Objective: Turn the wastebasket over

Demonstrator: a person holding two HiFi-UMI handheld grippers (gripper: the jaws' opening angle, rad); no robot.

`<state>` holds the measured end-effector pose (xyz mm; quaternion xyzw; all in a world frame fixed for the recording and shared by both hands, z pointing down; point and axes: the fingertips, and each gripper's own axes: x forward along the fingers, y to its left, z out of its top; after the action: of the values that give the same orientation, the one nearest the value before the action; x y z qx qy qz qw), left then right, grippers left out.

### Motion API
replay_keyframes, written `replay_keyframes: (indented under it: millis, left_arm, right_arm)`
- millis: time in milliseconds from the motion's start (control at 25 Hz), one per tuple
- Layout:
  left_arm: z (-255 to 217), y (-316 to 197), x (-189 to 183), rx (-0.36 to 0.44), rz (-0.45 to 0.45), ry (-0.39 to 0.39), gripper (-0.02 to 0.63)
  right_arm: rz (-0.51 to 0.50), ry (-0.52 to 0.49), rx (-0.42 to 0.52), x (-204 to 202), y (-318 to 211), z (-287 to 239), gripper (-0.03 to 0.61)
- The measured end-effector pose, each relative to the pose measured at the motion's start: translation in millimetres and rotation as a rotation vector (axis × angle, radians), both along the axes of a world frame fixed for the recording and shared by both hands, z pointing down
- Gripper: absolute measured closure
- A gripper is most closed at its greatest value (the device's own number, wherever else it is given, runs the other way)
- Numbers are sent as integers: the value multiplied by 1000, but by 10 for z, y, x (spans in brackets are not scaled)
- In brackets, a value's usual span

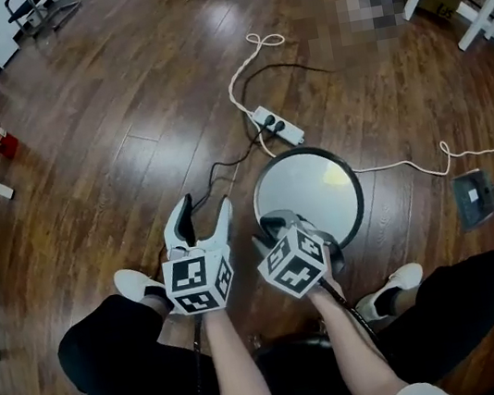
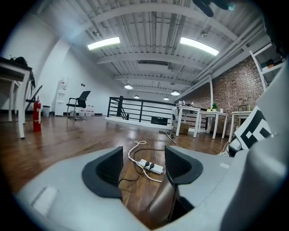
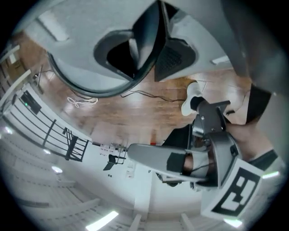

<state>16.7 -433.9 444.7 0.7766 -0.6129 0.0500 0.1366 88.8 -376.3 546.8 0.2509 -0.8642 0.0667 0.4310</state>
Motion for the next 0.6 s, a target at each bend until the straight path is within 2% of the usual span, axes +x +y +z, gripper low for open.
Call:
replay_keyframes:
  millis: [80, 160, 400, 480, 600]
  left_arm:
    - [12, 2, -27, -9, -17, 10, 302]
    - [60, 1, -20, -28, -19, -1, 305]
    - [152, 7, -29, -60, -19, 12, 305]
    - [121, 15, -41, -53, -22, 17, 305]
    - [62, 28, -37, -37, -14, 2, 305]
  right_arm:
    - [62, -86, -1, 2, -3, -49, 463]
    - [103, -125, 29, 42, -14, -80, 485]
    - [128, -226, 86, 238, -133, -331, 494]
    - [168, -315, 115, 364, -206, -528, 497]
    - [278, -540, 147, 591, -368, -846, 499]
